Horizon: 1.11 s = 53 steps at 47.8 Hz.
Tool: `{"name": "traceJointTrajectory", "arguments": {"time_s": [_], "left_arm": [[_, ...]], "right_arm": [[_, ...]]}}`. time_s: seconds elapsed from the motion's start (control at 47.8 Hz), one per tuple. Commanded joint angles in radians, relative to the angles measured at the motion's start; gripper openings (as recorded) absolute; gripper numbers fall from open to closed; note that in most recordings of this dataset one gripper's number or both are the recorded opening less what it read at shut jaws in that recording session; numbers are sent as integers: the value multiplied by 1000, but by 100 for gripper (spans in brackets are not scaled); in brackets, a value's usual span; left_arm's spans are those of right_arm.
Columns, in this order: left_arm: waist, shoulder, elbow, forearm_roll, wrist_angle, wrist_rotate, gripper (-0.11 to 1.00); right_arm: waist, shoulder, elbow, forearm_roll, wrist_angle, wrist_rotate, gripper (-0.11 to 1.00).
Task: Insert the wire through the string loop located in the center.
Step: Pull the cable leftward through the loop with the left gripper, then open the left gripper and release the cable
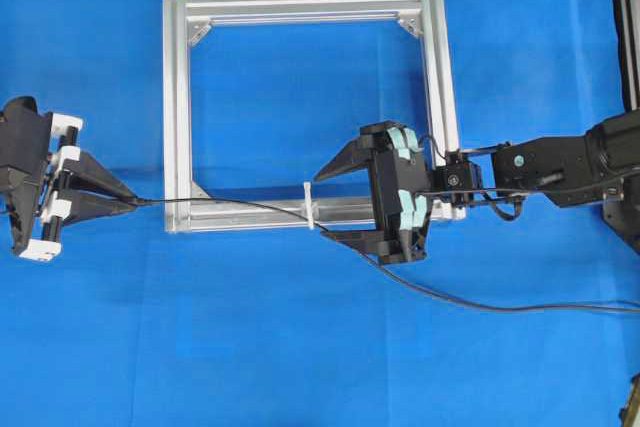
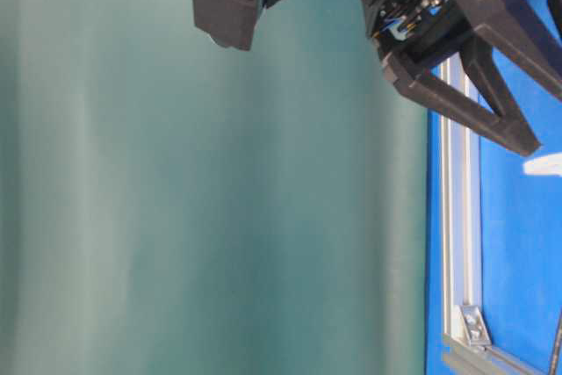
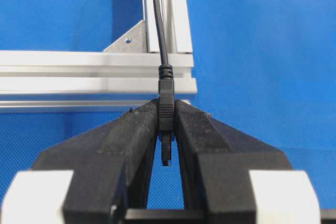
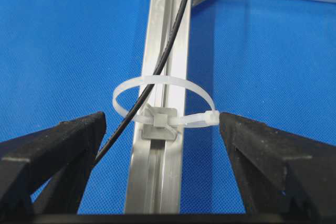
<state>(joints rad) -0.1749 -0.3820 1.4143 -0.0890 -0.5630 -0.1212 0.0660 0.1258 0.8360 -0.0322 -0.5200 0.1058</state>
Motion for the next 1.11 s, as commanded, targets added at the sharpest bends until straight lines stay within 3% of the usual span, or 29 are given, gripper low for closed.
{"name": "traceJointTrajectory", "arguments": {"time_s": [0.0,0.209,0.272,0.439,0.523,0.795,1.088], "left_arm": [[-5,-5,-17,3,-3,2,8],[-3,-8,-20,2,-2,-6,11],[-3,-8,-21,2,2,-8,25],[6,-2,-28,2,26,-8,76],[14,-2,-31,2,38,-8,90],[20,-12,-37,2,52,-11,90],[34,-98,-95,2,189,-6,90]], "right_arm": [[0,-23,-11,2,-3,2,96],[0,-23,-11,2,-3,2,96],[0,-25,-11,2,-3,2,96],[0,-35,-3,2,-2,3,96],[2,-37,0,2,3,3,96],[2,-44,-3,0,14,3,96],[0,-123,-3,-2,84,3,96]]}}
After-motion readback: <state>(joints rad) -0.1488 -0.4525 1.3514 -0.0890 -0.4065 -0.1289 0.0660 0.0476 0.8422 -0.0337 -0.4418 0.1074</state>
